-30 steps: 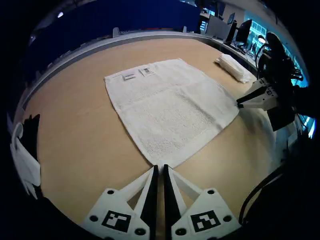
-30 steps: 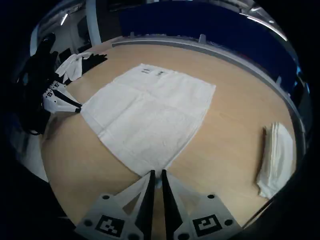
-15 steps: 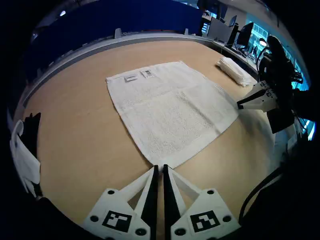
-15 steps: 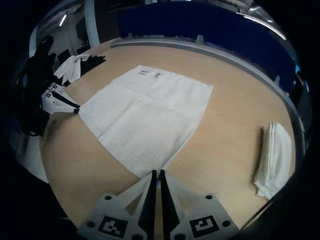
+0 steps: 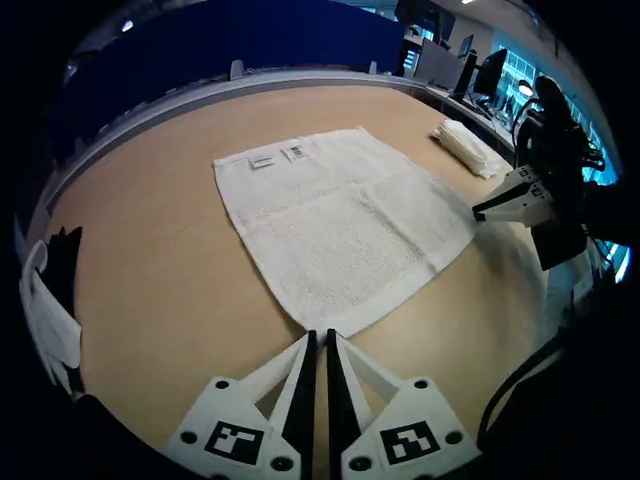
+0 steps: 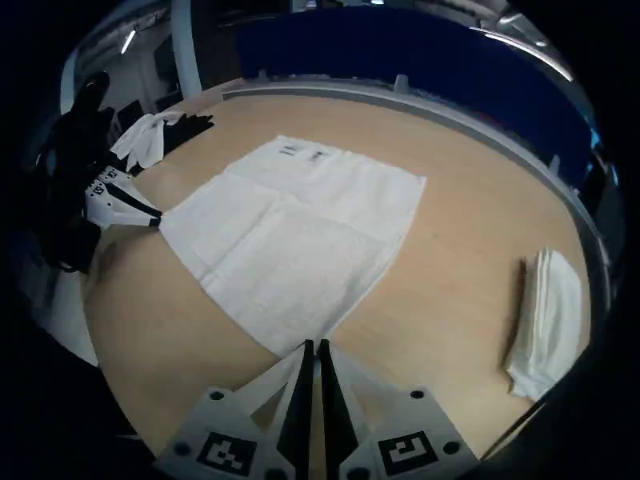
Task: Fold towel
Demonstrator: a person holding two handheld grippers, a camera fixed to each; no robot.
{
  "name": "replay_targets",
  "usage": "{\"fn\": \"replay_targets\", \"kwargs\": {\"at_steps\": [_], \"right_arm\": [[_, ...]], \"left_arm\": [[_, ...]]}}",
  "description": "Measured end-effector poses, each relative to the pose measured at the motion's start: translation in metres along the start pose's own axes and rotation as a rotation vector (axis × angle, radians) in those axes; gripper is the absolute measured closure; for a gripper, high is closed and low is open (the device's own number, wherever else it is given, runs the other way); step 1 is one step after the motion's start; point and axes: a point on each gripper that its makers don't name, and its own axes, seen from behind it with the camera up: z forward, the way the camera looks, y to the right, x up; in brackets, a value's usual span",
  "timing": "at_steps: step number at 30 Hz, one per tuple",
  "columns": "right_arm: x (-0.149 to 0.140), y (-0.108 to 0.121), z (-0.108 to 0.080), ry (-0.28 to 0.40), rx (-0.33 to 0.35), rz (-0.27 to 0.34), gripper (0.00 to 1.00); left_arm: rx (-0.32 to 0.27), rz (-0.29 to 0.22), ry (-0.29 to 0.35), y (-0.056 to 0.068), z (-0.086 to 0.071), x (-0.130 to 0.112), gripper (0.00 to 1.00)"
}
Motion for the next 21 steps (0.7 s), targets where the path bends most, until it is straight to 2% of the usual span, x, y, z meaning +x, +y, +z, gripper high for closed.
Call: {"fn": "replay_targets", "kwargs": {"at_steps": [21], "right_arm": [[0.055, 0.008, -0.013, 0.09, 0.014, 0.026, 0.94]], "left_arm": [[-0.012, -0.066, 0.084, 0.0, -0.022, 0.04, 0.92]]}}
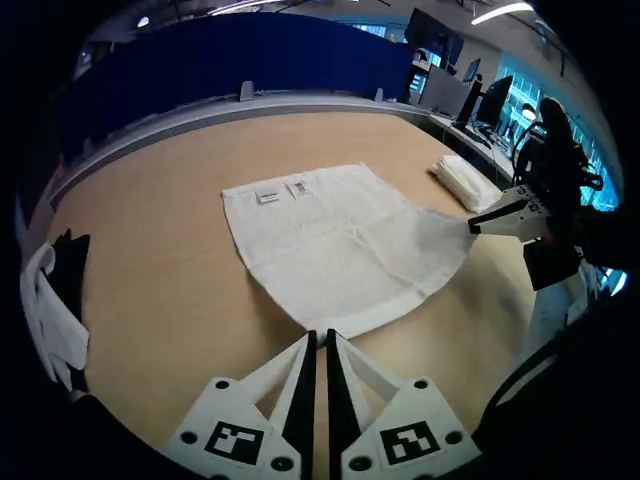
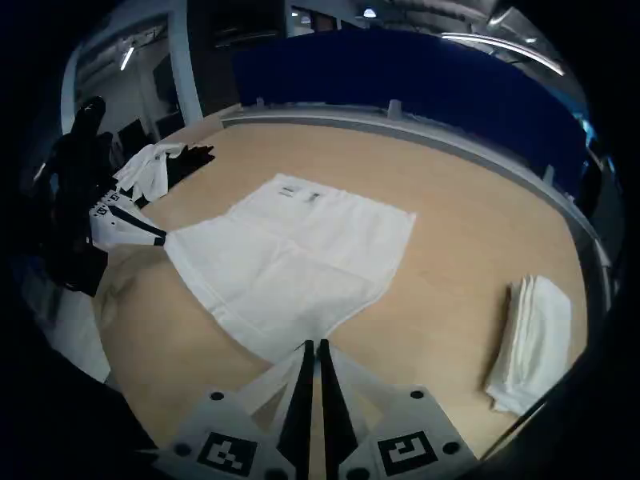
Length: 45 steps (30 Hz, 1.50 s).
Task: Fold towel
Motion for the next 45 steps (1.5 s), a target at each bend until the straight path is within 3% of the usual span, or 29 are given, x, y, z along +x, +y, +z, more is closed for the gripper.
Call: {"fn": "replay_targets", "kwargs": {"at_steps": [9, 29, 36, 45], "right_arm": [[0.013, 0.001, -0.006, 0.019, 0.007, -0.001, 0.94], [0.026, -0.014, -0.058, 0.023, 0.039, 0.01, 0.94], [0.036, -0.008, -0.054, 0.029, 0.038, 0.012, 0.94], [0.075, 0.025, -0.026, 0.059, 0.012, -0.004, 0.94]], "left_arm": [[-0.005, -0.026, 0.023, 0.003, -0.007, 0.012, 0.92], [-0.015, -0.122, 0.047, 0.022, -0.064, 0.019, 0.92], [-0.013, -0.147, 0.052, 0.018, -0.061, 0.025, 0.92], [-0.008, -0.196, 0.061, -0.003, -0.036, 0.057, 0.92]]}}
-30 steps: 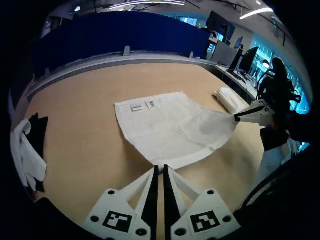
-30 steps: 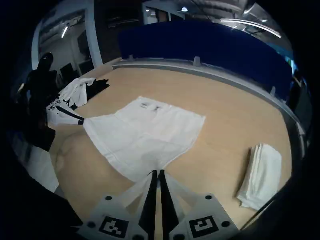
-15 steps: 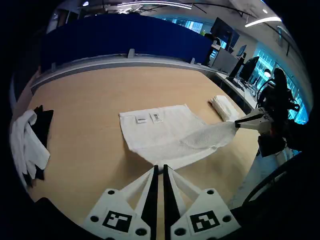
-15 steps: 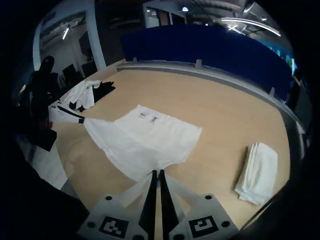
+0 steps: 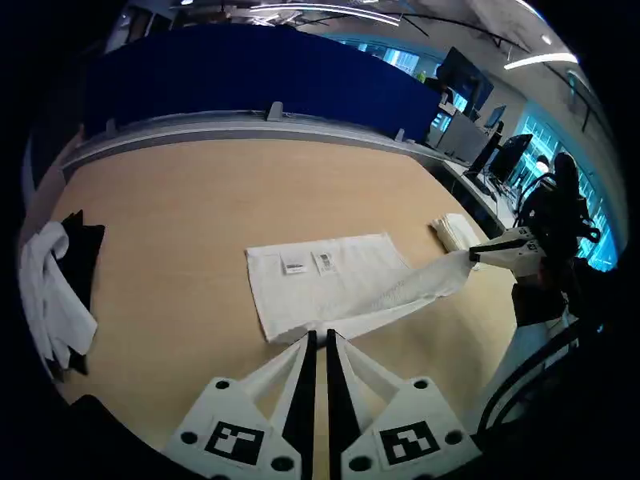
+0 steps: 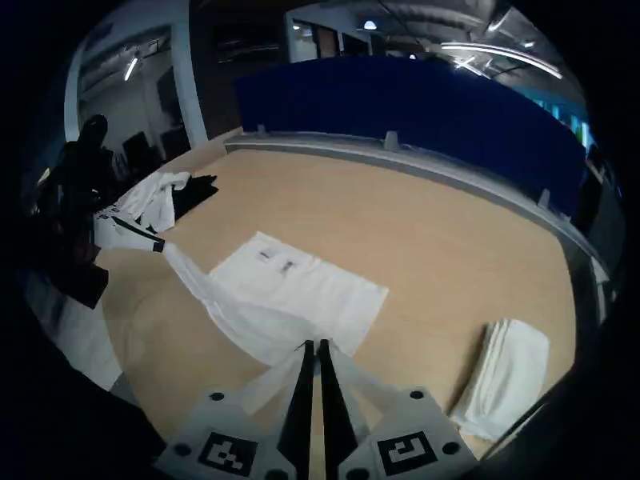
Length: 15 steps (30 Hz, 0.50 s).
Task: Fold towel
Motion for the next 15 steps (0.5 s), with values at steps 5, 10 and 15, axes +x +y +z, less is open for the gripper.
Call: {"fn": "replay_targets", "kwargs": {"at_steps": [5, 10, 15], "right_arm": [[0.018, 0.02, 0.023, 0.0, -0.013, 0.007, 0.95], [0.024, 0.035, 0.047, -0.021, -0.018, 0.036, 0.95], [0.021, 0.045, 0.066, -0.047, -0.018, 0.067, 0.95]], "left_arm": [[0.006, -0.051, -0.007, -0.015, 0.022, 0.019, 0.92], [0.019, -0.067, -0.015, -0.033, 0.045, 0.031, 0.92], [0.038, -0.048, -0.035, -0.048, 0.066, 0.032, 0.92]]}}
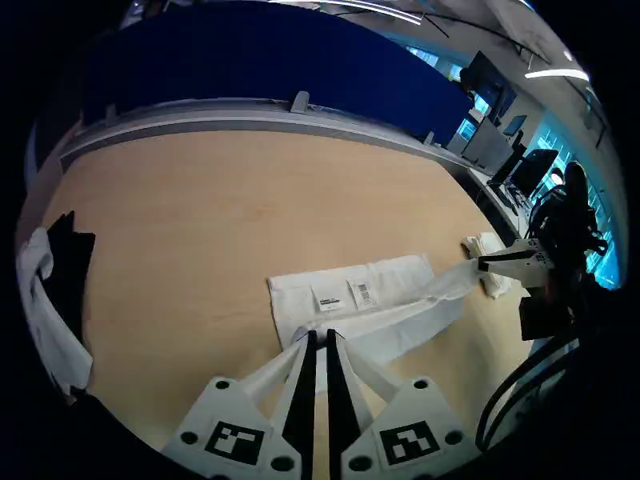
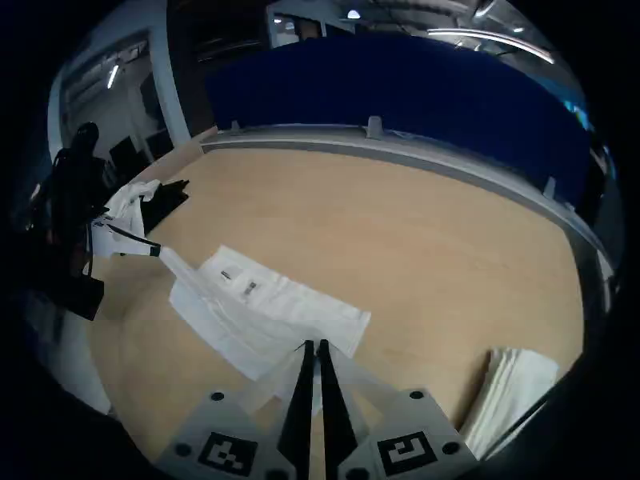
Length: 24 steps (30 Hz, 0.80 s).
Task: Fold towel
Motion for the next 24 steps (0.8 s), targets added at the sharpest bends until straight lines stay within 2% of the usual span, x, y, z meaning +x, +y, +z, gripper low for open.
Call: {"fn": "replay_targets", "kwargs": {"at_steps": [10, 21, 24], "right_arm": [[-0.011, 0.008, 0.018, -0.034, -0.017, 0.036, 0.95], [-0.012, 0.017, 0.033, -0.046, -0.046, 0.074, 0.93], [-0.012, 0.019, 0.035, -0.045, -0.058, 0.073, 0.9]], "left_arm": [[0.014, 0.004, -0.03, -0.015, 0.029, -0.008, 0.92], [0.04, -0.004, -0.041, -0.03, 0.05, -0.005, 0.92], [0.048, -0.007, -0.045, -0.033, 0.054, -0.005, 0.92]]}}
